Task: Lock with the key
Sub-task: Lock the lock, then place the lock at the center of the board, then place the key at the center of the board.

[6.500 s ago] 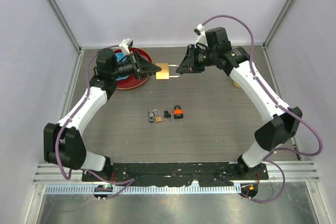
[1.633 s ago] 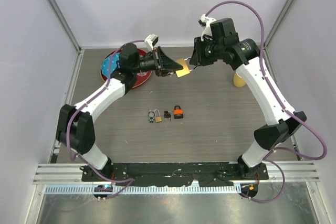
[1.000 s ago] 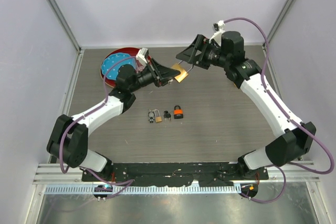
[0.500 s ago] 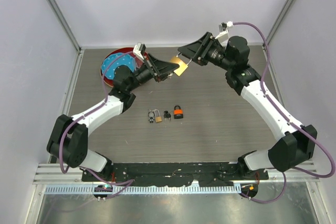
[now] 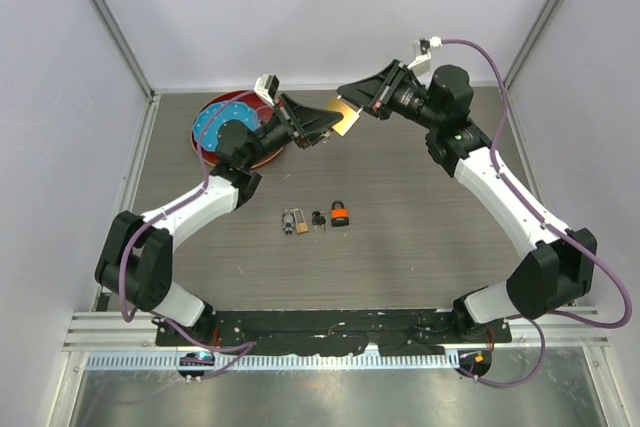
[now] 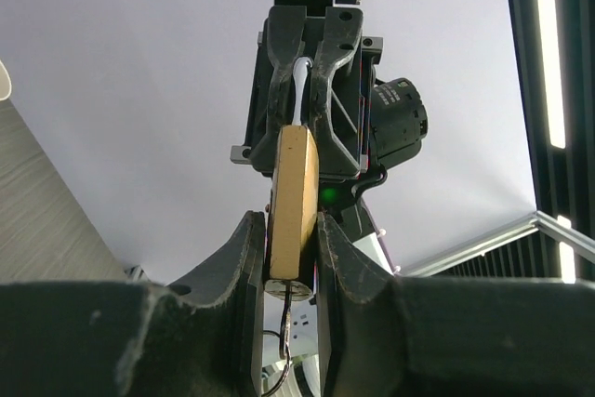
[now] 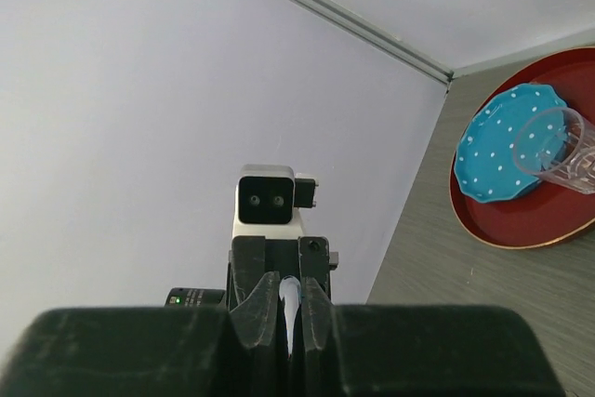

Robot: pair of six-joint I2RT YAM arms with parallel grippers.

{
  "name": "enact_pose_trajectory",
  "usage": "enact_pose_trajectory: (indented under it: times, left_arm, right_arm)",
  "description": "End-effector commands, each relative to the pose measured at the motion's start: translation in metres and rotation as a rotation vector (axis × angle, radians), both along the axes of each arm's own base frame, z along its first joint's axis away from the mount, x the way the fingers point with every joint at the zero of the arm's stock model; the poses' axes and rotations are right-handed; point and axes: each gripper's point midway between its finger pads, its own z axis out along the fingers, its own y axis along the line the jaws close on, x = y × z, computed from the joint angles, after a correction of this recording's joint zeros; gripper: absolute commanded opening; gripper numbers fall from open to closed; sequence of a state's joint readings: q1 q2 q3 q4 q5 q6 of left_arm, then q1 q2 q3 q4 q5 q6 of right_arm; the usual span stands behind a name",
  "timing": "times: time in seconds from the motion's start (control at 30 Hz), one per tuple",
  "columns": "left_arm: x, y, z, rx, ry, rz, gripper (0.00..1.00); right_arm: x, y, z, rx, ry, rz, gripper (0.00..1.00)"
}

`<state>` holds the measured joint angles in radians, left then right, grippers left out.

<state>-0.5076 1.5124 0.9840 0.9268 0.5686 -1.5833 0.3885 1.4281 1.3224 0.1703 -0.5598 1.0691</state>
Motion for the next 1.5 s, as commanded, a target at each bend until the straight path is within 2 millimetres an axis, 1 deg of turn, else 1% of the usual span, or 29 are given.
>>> enact_pose_trajectory:
  times: [0.0,0.03,0.07,0.1,0.13,0.2,0.23,0.27,0.3,0.33,0.37,0.4,0.43,0.47,0.5,0.63,0.67,0.73,0.8,0.87,0.9,0.93,1.0,1.1,1.13,1.2,1.23,1.27,1.47]
  left_arm:
    - [-0.007,-0.006,0.012,0.023,-0.089,-0.038,0.14]
    - [-0.007,-0.005,0.010,0.034,-0.089,-0.037,0.19]
    - [-0.011,-0.004,0.010,0.045,-0.098,-0.043,0.30]
    - [-0.011,-0.003,0.004,0.072,-0.092,-0.038,0.35]
    - [-0.013,-0.002,0.003,0.090,-0.097,-0.043,0.39]
    - [-0.022,0.001,0.008,0.129,-0.129,-0.064,0.46]
    - [-0.021,0.000,-0.005,0.189,-0.104,-0.060,0.48]
    - [-0.023,0.002,-0.004,0.212,-0.118,-0.057,0.50]
    - [-0.029,0.005,0.001,0.232,-0.133,-0.059,0.52]
    - [-0.030,0.008,-0.008,0.283,-0.123,-0.054,0.54]
    - [-0.031,0.011,-0.009,0.299,-0.123,-0.049,0.55]
    - [-0.036,0.016,-0.006,0.304,-0.136,-0.049,0.56]
    - [-0.037,0.018,-0.007,0.311,-0.135,-0.047,0.57]
    - [-0.037,0.022,-0.007,0.314,-0.131,-0.040,0.59]
    - [-0.039,0.024,-0.010,0.315,-0.126,-0.040,0.59]
    - [-0.048,0.029,-0.003,0.290,-0.157,-0.043,0.59]
    - [-0.050,0.030,0.003,0.272,-0.175,-0.041,0.59]
    - [-0.048,0.029,0.000,0.268,-0.163,-0.040,0.59]
    - [-0.047,0.027,0.003,0.259,-0.167,-0.058,0.57]
    - [-0.044,0.024,0.000,0.260,-0.158,-0.066,0.51]
    - [-0.044,0.024,0.003,0.252,-0.167,-0.065,0.49]
    - [-0.043,0.024,0.004,0.247,-0.172,-0.063,0.43]
    - [-0.042,0.023,0.004,0.244,-0.170,-0.072,0.41]
    - [-0.042,0.021,0.003,0.243,-0.168,-0.087,0.30]
    - [-0.042,0.021,0.003,0.241,-0.169,-0.090,0.22]
    - [-0.044,0.021,0.003,0.240,-0.172,-0.096,0.13]
    - [-0.044,0.021,0.001,0.242,-0.168,-0.098,0.03]
    - [-0.046,0.021,-0.001,0.243,-0.166,-0.100,0.00]
    - [-0.053,0.023,-0.006,0.248,-0.155,-0.123,0.00]
  right_arm:
    - [-0.023,0.010,0.047,-0.002,-0.188,0.087,0.02]
    - [-0.024,0.010,0.047,-0.008,-0.186,0.094,0.02]
    - [-0.023,0.012,0.047,-0.014,-0.188,0.108,0.02]
    - [-0.028,0.014,0.053,-0.016,-0.205,0.132,0.02]
    - [-0.029,0.015,0.054,-0.016,-0.209,0.148,0.02]
    - [-0.029,0.016,0.059,-0.020,-0.221,0.165,0.02]
    - [-0.033,0.018,0.059,-0.024,-0.222,0.189,0.02]
    - [-0.033,0.018,0.059,-0.027,-0.219,0.197,0.02]
    - [-0.032,0.019,0.062,-0.027,-0.225,0.209,0.02]
    - [-0.034,0.018,0.062,-0.031,-0.223,0.229,0.02]
    - [-0.035,0.019,0.063,-0.032,-0.227,0.241,0.02]
    - [-0.035,0.018,0.066,-0.031,-0.234,0.247,0.02]
    - [-0.033,0.017,0.065,-0.033,-0.231,0.249,0.02]
    - [-0.035,0.016,0.067,-0.033,-0.234,0.262,0.02]
    - [-0.036,0.014,0.071,-0.031,-0.245,0.263,0.02]
    - [-0.035,0.012,0.073,-0.027,-0.243,0.278,0.02]
    - [-0.036,0.012,0.074,-0.026,-0.242,0.283,0.02]
    - [-0.036,0.012,0.074,-0.023,-0.243,0.283,0.02]
    - [-0.036,0.011,0.074,-0.022,-0.242,0.277,0.02]
    - [-0.036,0.012,0.072,-0.019,-0.238,0.279,0.02]
    - [-0.037,0.012,0.073,-0.019,-0.239,0.282,0.02]
    - [-0.037,0.012,0.073,-0.018,-0.237,0.283,0.02]
    - [-0.036,0.012,0.072,-0.017,-0.234,0.280,0.02]
    - [-0.036,0.012,0.071,-0.016,-0.233,0.280,0.02]
    - [-0.036,0.012,0.071,-0.018,-0.236,0.278,0.02]
    - [-0.034,0.012,0.070,-0.018,-0.234,0.274,0.02]
    - [-0.033,0.012,0.069,-0.017,-0.231,0.272,0.02]
    - [-0.032,0.012,0.071,-0.018,-0.235,0.271,0.02]
    - [-0.023,0.010,0.076,-0.009,-0.243,0.254,0.02]
